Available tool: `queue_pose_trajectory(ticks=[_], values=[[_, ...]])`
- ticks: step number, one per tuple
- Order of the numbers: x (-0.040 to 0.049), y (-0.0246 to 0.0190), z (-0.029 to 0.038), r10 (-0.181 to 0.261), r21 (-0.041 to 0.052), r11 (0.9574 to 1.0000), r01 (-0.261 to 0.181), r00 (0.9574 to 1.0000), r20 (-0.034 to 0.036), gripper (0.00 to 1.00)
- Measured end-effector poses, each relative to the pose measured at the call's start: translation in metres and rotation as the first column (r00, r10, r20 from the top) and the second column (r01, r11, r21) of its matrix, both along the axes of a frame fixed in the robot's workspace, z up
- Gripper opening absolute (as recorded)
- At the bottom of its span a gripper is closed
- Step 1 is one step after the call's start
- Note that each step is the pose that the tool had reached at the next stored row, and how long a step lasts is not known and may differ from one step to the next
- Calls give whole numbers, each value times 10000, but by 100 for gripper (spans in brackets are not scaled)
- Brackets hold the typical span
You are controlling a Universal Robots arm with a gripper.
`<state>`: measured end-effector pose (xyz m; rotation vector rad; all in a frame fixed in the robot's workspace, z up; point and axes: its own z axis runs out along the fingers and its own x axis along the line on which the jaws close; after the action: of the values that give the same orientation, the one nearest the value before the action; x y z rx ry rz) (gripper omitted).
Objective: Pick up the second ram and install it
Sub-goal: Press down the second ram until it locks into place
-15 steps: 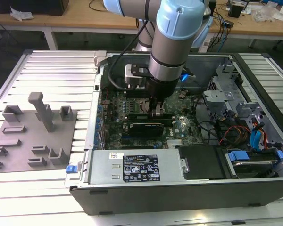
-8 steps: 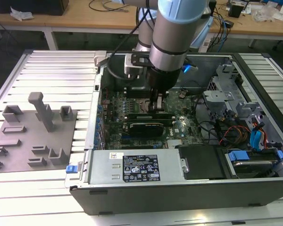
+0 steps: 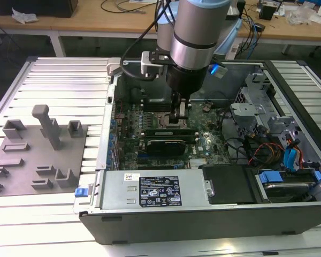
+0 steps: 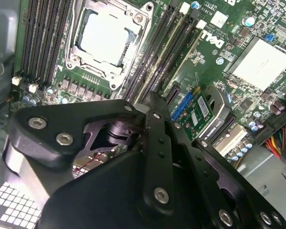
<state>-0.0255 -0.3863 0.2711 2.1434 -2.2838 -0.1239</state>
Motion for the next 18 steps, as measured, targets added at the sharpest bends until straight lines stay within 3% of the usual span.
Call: queue_pose_trajectory(ticks=[3,4,5,9,12,13,15,18], values=[[11,-1,-1,0,-4,10000,0,10000,-3,11],[70,0,-14,-2,-1,10000,2,10000,-16,11],[197,0,-52,-1,-1,10000,1,10000,-73,11],[385,0,-130,1,-1,10000,-1,9999,-119,11],[533,0,-228,1,-1,10000,-1,9999,-154,11],[541,6,-257,68,33,10000,-67,9999,-157,11],[541,11,-285,164,194,9997,-161,9997,-154,11],[543,11,-376,239,212,9995,-235,9996,-154,11]])
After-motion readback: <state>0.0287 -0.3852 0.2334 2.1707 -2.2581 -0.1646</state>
